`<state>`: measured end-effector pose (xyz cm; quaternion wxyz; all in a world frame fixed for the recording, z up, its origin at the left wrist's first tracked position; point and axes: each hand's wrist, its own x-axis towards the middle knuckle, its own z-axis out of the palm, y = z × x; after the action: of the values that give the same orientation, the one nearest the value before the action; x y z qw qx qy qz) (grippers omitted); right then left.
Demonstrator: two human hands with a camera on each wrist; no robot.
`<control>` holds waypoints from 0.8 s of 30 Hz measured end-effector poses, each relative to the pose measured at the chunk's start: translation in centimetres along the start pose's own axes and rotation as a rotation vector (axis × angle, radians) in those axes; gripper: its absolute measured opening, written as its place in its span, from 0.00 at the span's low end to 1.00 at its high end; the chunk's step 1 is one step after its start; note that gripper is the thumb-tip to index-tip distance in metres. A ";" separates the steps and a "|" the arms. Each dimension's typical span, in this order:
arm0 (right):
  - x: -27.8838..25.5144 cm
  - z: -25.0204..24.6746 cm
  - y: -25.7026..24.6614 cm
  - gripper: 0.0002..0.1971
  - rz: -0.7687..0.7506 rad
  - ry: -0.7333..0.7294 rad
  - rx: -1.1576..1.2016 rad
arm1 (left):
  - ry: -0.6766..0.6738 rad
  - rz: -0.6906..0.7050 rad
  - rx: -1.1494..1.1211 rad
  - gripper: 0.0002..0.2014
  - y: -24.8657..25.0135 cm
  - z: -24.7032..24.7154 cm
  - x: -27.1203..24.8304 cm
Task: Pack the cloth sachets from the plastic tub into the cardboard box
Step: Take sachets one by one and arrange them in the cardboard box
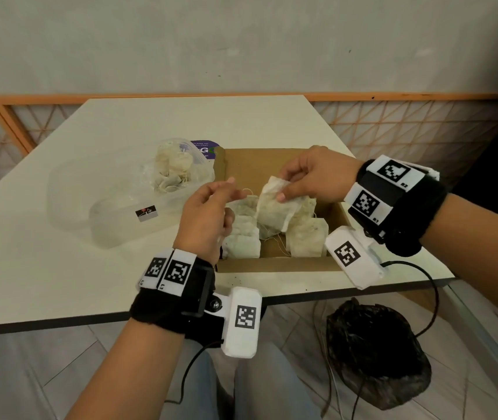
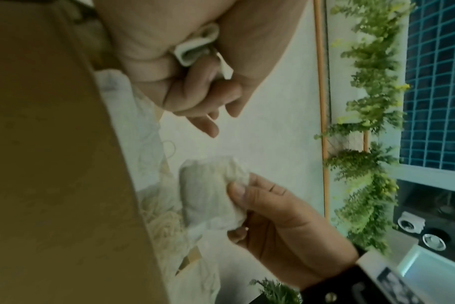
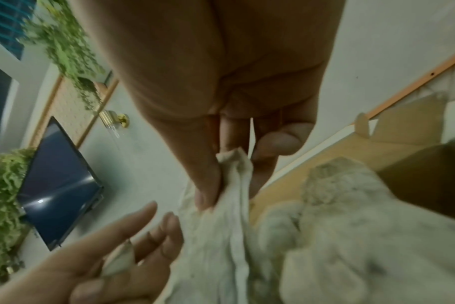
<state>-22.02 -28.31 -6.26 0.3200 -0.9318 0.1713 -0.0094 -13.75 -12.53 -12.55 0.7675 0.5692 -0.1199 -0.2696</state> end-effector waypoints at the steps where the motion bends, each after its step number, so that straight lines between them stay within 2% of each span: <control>1: -0.1 0.1 0.0 0.09 0.020 -0.060 -0.033 | 0.009 -0.008 -0.029 0.08 0.0 -0.1 0.0; 3: -0.4 0.6 0.0 0.09 0.047 -0.191 -0.077 | 0.008 -0.009 -0.037 0.07 0.1 -0.2 -0.1; 5: -0.1 1.3 0.1 0.09 0.067 -0.255 -0.113 | 0.012 0.002 -0.014 0.06 0.0 -0.2 0.0; 9: 1.7 2.6 0.7 0.06 0.086 -0.199 -0.204 | 0.015 0.020 0.014 0.06 -0.1 -0.1 0.0; 13: 2.7 3.0 0.8 0.12 0.085 -0.094 -0.263 | 0.004 0.020 0.014 0.07 -0.1 -0.2 0.1; 18: 2.5 1.3 0.1 0.16 0.098 -0.048 -0.268 | -0.009 0.013 0.014 0.07 -0.1 -0.3 0.0; 21: 0.9 -0.6 -1.0 0.07 0.047 0.020 -0.192 | -0.011 0.002 -0.001 0.08 0.0 -0.4 0.1; 24: -0.5 -1.0 -1.3 0.06 0.072 -0.146 -0.057 | -0.005 -0.011 0.001 0.08 0.0 -0.3 0.1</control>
<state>-22.25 -27.79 -4.63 0.3052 -0.9319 0.1810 0.0749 -13.52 -12.31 -12.66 0.7653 0.5696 -0.1188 -0.2754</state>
